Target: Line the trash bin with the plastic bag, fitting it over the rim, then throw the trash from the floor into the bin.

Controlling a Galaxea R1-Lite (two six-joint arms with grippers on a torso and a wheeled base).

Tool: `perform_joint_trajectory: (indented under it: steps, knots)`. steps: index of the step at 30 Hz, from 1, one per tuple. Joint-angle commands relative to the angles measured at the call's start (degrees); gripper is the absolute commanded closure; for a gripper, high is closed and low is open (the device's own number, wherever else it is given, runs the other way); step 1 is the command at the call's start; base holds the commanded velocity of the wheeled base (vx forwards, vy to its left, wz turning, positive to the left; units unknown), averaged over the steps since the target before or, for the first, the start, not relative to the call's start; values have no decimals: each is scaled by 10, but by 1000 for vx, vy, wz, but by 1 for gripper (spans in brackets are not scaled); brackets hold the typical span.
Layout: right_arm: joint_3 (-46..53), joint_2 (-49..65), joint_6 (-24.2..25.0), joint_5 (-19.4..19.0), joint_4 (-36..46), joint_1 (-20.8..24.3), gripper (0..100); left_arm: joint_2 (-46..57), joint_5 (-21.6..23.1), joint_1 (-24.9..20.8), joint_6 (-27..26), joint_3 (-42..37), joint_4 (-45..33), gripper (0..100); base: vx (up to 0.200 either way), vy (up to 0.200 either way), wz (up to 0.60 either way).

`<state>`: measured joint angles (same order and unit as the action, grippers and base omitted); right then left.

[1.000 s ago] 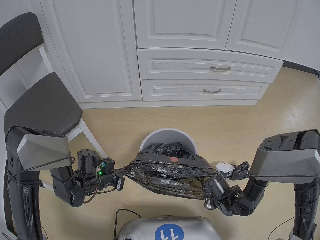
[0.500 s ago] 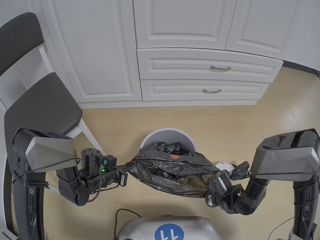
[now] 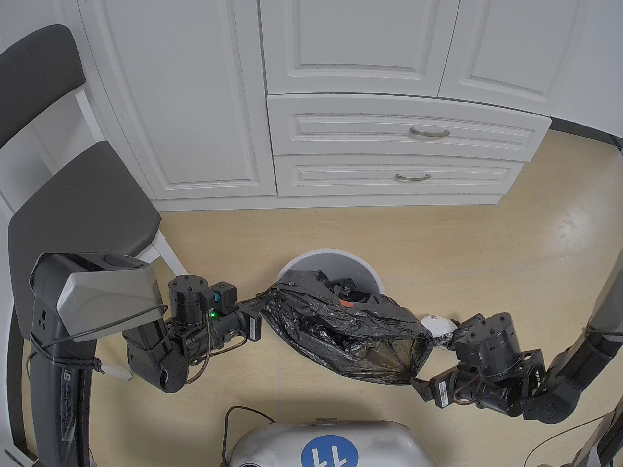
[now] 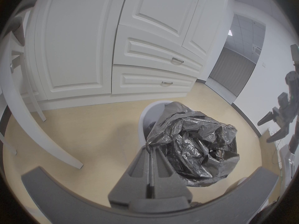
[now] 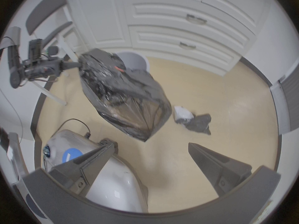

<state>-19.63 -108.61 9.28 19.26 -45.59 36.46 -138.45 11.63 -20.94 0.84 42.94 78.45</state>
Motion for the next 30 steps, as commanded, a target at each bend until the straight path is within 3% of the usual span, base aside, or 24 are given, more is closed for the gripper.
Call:
perform_joint_trajectory:
  steps: [1,4,7,10,14,15,19,30]
  knots:
    - [-110,35,-81,-29,3,-7,0,-28,-28,-6,7,49,2,100,0,0,0]
    - [-163,16,-144,-65,3,-30,0,-26,-31,-2,7,43,4,100,0,0,0]
    - [-234,-29,-211,-137,-6,-56,0,-28,-32,0,12,45,12,100,0,0,0]
    - [-285,-70,-223,-177,4,-61,0,-31,-50,0,12,40,29,100,0,0,0]
    - [-307,-117,-227,-190,3,-58,0,-24,-77,4,12,27,31,100,0,0,0]
    - [-311,-134,-230,-190,0,-54,0,-21,-79,9,12,20,33,0,0,0,0]
    - [-330,-183,-256,-190,-13,-46,0,-9,-80,13,8,4,34,0,0,0,0]
    - [-369,-262,-257,-185,-56,-46,0,-9,-81,13,6,-21,72,0,0,0,0]
